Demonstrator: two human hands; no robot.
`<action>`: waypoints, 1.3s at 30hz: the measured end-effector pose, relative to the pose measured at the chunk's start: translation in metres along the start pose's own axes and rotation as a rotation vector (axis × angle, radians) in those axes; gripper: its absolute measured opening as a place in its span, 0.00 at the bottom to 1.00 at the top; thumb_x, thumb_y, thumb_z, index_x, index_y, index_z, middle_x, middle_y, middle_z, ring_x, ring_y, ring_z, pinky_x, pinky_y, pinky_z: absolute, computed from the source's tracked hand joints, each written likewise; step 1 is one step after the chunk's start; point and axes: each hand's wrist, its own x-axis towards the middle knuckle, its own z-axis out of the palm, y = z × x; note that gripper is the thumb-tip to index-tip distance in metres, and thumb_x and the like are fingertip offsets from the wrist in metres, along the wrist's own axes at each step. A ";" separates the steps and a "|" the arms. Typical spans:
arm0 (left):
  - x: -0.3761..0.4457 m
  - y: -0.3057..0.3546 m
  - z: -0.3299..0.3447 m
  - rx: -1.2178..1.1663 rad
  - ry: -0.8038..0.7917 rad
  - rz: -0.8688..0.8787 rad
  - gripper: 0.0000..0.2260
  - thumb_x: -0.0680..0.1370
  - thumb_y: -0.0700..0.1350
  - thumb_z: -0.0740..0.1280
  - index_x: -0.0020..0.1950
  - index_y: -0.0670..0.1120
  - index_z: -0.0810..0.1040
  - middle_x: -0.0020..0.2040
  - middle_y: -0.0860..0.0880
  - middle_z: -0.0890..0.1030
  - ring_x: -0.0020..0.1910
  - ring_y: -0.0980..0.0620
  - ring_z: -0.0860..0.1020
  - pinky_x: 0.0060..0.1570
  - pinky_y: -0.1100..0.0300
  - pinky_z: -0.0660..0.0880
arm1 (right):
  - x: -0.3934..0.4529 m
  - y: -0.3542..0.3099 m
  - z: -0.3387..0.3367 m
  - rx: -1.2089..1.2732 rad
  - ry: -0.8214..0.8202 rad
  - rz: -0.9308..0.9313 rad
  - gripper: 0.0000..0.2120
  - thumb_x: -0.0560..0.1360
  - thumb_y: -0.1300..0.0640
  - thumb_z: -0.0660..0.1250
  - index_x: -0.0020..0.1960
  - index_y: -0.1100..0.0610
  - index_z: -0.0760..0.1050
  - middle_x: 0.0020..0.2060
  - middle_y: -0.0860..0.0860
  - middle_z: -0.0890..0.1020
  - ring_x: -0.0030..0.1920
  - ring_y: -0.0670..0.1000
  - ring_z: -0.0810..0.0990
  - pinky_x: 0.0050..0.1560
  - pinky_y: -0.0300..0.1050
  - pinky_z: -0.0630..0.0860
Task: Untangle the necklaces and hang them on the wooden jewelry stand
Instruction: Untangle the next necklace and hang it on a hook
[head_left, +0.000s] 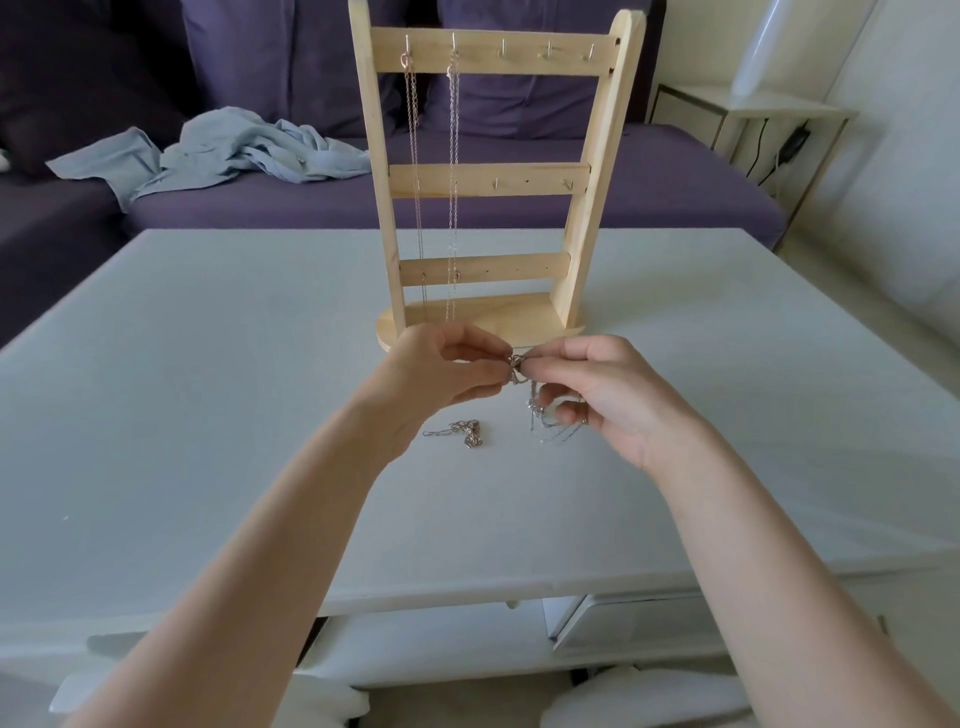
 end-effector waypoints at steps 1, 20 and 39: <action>0.000 0.000 0.000 -0.012 -0.028 -0.014 0.04 0.73 0.32 0.69 0.44 0.41 0.78 0.39 0.47 0.81 0.37 0.56 0.80 0.43 0.68 0.78 | 0.000 0.000 -0.001 0.003 -0.005 0.008 0.02 0.72 0.66 0.69 0.43 0.61 0.79 0.33 0.51 0.77 0.29 0.46 0.73 0.24 0.34 0.66; 0.007 0.002 0.001 0.094 0.278 0.067 0.09 0.77 0.35 0.60 0.39 0.44 0.73 0.32 0.52 0.78 0.34 0.56 0.73 0.39 0.65 0.72 | 0.000 0.002 -0.012 -0.036 0.205 -0.093 0.04 0.72 0.68 0.67 0.41 0.61 0.78 0.32 0.53 0.76 0.24 0.43 0.71 0.23 0.35 0.67; -0.001 0.026 -0.001 0.342 0.077 0.390 0.09 0.77 0.34 0.63 0.44 0.48 0.76 0.35 0.48 0.80 0.30 0.56 0.77 0.37 0.66 0.75 | -0.001 -0.015 0.001 -0.040 -0.231 -0.129 0.07 0.70 0.57 0.71 0.47 0.53 0.82 0.45 0.47 0.84 0.47 0.44 0.80 0.56 0.45 0.70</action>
